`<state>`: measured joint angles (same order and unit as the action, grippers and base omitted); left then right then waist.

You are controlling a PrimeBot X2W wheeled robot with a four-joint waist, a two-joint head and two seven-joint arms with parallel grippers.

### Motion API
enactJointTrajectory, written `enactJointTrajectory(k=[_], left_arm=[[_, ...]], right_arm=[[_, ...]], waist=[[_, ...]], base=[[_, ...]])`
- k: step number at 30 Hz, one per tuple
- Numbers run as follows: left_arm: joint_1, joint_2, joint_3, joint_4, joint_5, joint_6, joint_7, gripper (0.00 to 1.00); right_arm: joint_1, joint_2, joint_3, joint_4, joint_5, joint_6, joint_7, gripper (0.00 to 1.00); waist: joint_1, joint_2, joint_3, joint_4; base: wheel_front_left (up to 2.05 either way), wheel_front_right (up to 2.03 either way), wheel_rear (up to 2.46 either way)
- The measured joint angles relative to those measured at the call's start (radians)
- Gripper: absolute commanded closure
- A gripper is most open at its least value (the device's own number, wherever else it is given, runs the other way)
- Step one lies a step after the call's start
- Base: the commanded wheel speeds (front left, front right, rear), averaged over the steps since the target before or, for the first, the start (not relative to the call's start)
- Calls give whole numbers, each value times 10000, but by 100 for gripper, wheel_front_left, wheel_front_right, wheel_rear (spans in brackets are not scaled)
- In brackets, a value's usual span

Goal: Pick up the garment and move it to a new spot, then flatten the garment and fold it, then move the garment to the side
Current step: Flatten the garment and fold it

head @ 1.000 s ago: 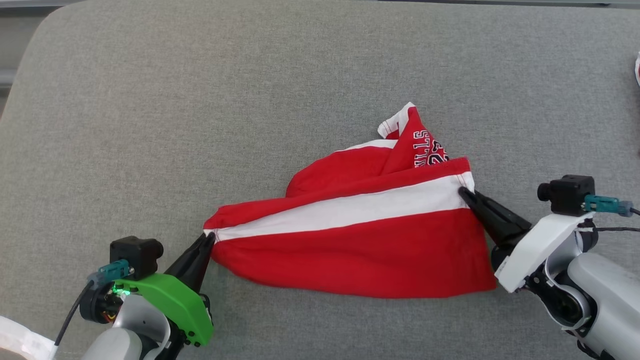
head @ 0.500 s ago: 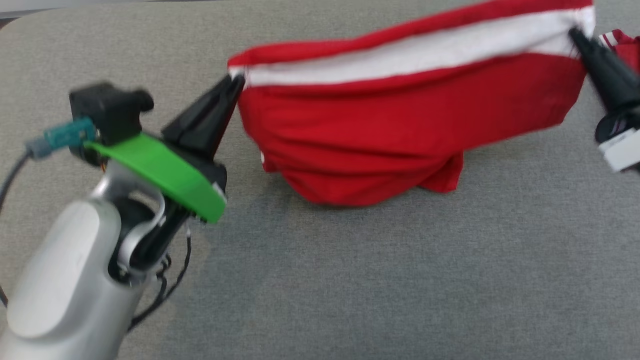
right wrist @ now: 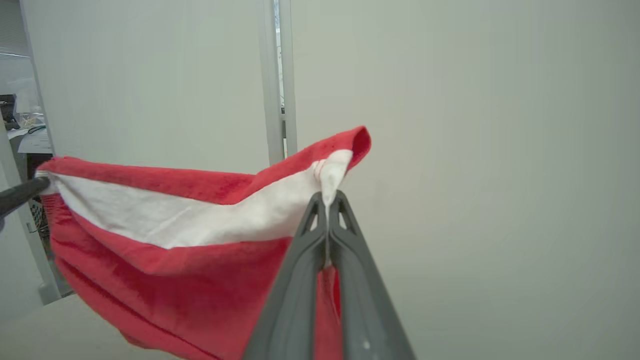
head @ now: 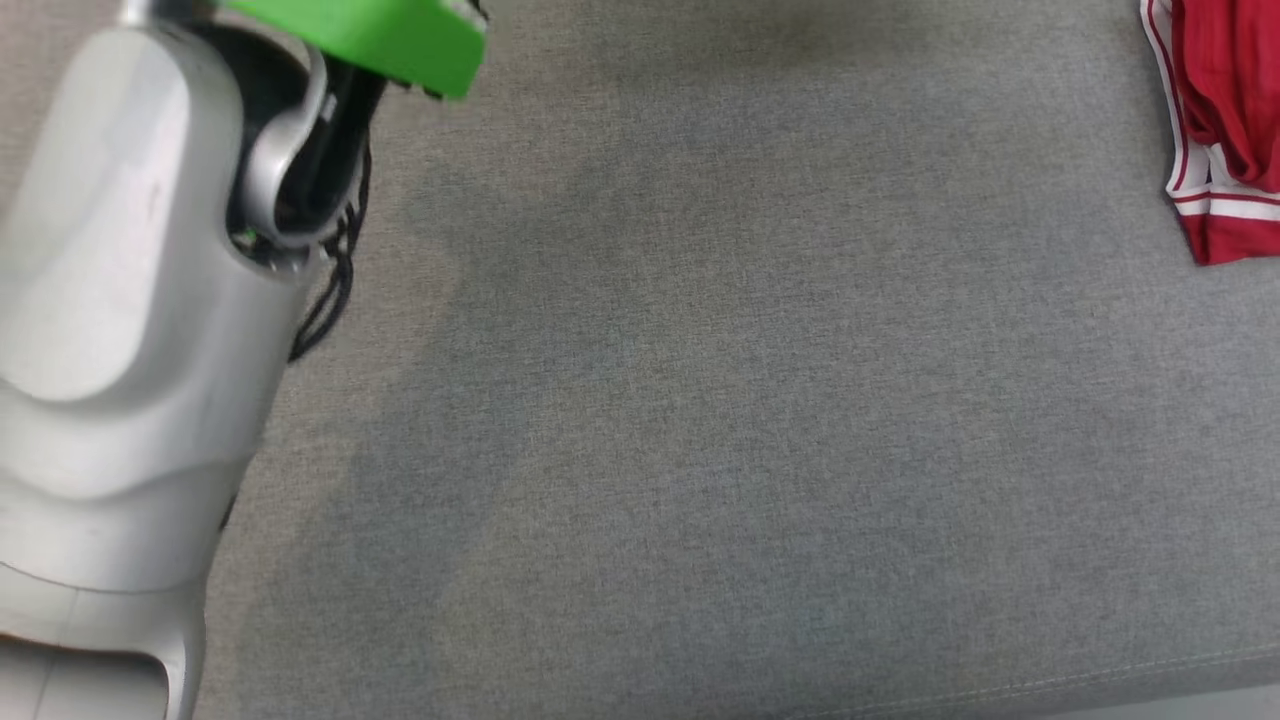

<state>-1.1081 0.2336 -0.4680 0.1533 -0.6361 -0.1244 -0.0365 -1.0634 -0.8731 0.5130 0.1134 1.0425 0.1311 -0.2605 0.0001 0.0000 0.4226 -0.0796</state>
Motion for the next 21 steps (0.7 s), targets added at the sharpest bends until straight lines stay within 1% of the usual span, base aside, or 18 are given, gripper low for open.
enactJointTrajectory(k=[2, 5, 8, 11, 14, 16, 18, 21], left_arm=[[726, 123, -407, 86, -169, -13, -171, 100], [2212, 322, -980, 263, -539, -35, -449, 100], [3657, 332, -1243, 359, -1066, -35, -892, 100], [5066, 360, -1611, 259, -1229, -35, -1348, 100], [6274, 510, -1847, -52, -1256, -12, -1609, 100], [7037, 637, -1891, -378, -1323, 167, -1707, 100], [7823, 780, -1918, -884, -1513, 437, -1747, 100], [8706, 1133, -1994, -1753, -1590, 817, -1567, 100]], right_arm=[[671, 130, -82, -167, -105, 0, -12, 100], [2253, 537, -545, -454, -316, 0, -10, 100], [4012, 1072, -1264, -807, -612, 0, -12, 100], [5808, 1745, -2125, -1331, -907, 0, -12, 100], [7397, 2236, -2869, -2017, -1285, -2, -13, 100], [8381, 2472, -3248, -2470, -1503, -2, -12, 100], [9394, 2654, -3605, -2991, -1745, 0, -13, 100], [10651, 2940, -4188, -3705, -1929, 0, -13, 100]], waist=[[0, 0, 116, -74], [0, 0, 280, -115], [1, 0, 317, -54], [0, 0, 197, 7], [-1, 0, -26, 47], [-1, 0, -215, 69], [-1, 0, -443, 96], [-1, 1, -750, 148]], base=[[0, 0, 0], [0, 0, 0], [0, 0, 0], [0, 0, 0], [0, 0, 0], [0, 0, 0], [0, 0, 0], [0, 0, 0]])
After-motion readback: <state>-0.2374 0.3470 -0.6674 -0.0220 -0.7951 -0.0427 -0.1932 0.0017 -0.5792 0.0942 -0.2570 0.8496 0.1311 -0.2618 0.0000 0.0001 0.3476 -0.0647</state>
